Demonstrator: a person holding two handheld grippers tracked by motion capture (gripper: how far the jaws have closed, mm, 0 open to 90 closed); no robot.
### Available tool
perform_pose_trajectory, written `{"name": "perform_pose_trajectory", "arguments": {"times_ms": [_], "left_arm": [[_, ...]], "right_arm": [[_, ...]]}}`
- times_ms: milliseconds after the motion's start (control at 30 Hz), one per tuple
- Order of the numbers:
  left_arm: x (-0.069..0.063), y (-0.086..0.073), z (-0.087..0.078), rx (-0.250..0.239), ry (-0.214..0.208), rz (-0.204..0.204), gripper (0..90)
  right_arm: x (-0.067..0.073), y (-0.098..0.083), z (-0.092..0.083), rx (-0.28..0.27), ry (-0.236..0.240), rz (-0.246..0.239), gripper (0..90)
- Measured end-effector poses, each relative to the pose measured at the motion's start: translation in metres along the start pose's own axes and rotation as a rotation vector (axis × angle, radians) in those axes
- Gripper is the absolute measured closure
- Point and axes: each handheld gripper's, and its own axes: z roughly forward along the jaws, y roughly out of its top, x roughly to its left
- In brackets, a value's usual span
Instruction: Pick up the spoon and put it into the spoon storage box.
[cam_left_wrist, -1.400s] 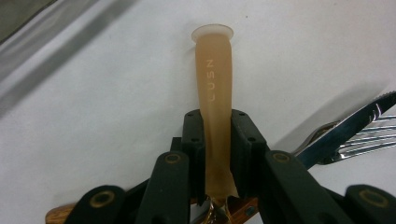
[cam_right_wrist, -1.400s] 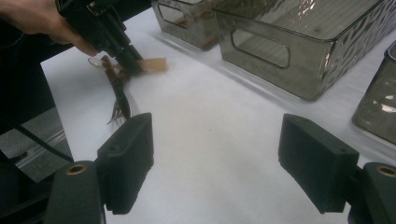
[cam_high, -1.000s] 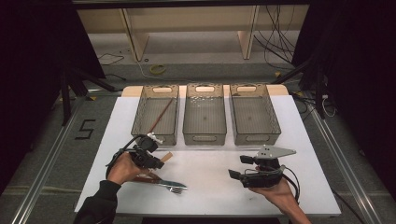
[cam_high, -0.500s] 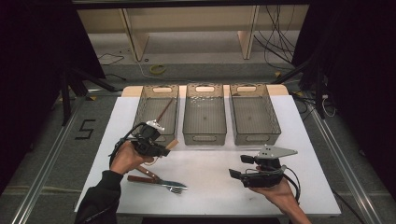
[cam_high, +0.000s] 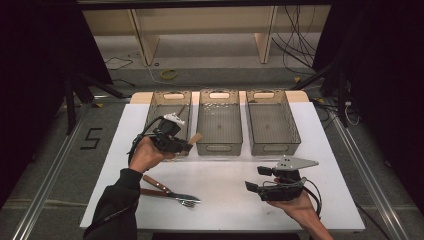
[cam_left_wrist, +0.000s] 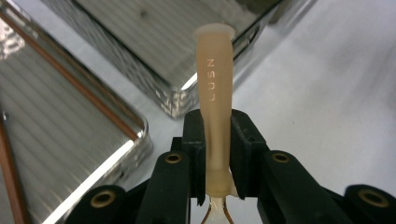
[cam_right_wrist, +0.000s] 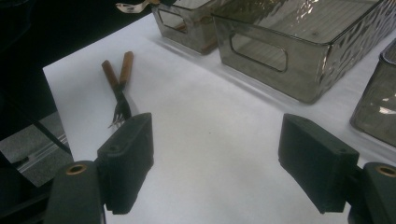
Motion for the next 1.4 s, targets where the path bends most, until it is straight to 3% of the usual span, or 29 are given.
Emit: {"name": "perform_pose_trajectory", "arguments": {"times_ms": [800, 967, 1400], "left_arm": [[0.009, 0.061, 0.035, -0.057, 0.000, -0.013, 77.4], [0.008, 0.069, 0.044, -0.087, 0.003, -0.026, 77.4], [0.017, 0.074, 0.065, -0.110, 0.032, -0.061, 77.1]], "right_arm": [[-0.002, -0.001, -0.002, -0.007, 0.006, 0.003, 27.4], [-0.002, -0.001, -0.001, -0.009, 0.006, 0.001, 27.5], [-0.002, -0.001, -0.002, -0.005, 0.008, 0.002, 27.5]]}}
